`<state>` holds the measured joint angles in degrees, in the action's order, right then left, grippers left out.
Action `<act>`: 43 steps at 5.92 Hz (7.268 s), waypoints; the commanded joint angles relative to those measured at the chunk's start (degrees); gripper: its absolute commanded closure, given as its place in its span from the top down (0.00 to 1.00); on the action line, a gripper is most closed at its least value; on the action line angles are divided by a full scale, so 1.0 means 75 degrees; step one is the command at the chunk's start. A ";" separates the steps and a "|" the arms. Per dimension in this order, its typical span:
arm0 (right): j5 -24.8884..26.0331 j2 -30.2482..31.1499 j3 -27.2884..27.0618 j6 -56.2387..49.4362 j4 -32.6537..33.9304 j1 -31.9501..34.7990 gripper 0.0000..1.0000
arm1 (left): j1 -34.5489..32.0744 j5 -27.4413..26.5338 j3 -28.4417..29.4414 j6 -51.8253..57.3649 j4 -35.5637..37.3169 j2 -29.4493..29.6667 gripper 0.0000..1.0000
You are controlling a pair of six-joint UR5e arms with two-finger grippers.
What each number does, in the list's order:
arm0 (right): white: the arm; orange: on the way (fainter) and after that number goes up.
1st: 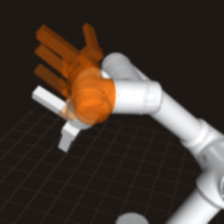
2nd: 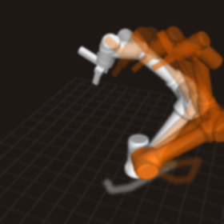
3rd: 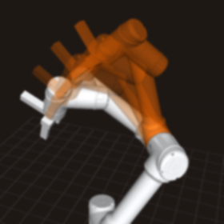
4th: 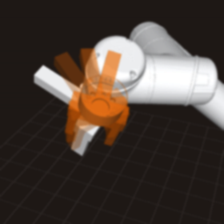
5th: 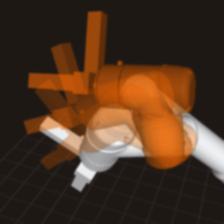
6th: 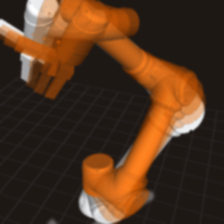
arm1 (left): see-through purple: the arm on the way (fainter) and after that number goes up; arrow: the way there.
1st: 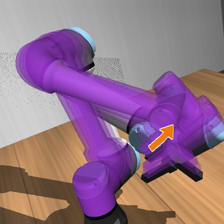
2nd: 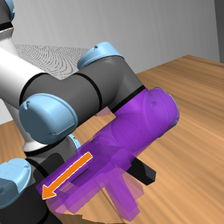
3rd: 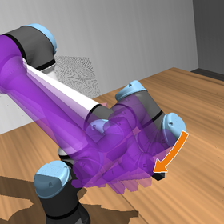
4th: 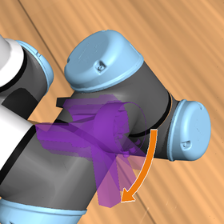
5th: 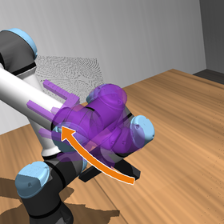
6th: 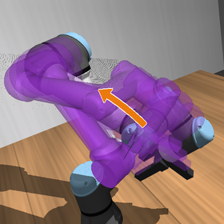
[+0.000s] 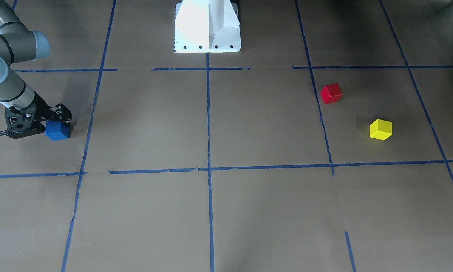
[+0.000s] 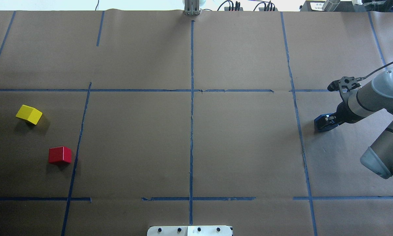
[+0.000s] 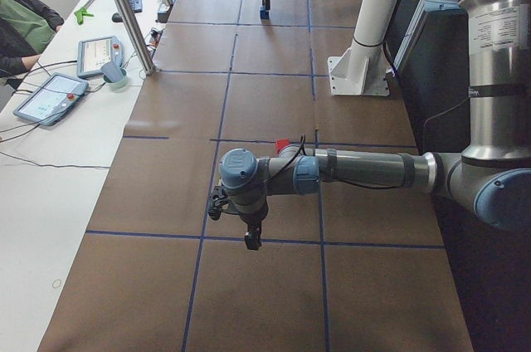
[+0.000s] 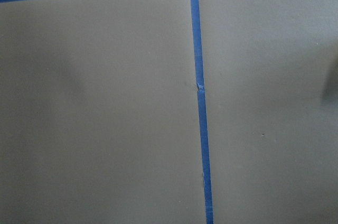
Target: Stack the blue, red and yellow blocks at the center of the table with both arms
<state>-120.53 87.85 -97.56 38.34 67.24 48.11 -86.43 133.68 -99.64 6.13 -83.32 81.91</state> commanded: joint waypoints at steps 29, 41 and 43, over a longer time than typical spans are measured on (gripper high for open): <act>-0.1437 0.2251 -0.1524 -0.6282 0.3046 0.4938 0.99 | 0.0484 0.0116 -0.0378 -0.0055 -0.1078 0.0691 1.00; -0.1519 0.2232 -0.1336 -0.6495 0.3046 0.4999 1.00 | 0.7423 -0.3375 -0.1459 -1.1470 -0.5180 0.0023 1.00; -0.1519 0.2220 -0.1347 -0.6495 0.3046 0.4999 1.00 | 0.7423 -0.3363 -0.1305 -1.1469 -0.5180 0.0105 0.85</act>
<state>-131.92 104.56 -107.64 -10.37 90.09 85.60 -30.79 108.43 -110.05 -79.92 -122.17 82.33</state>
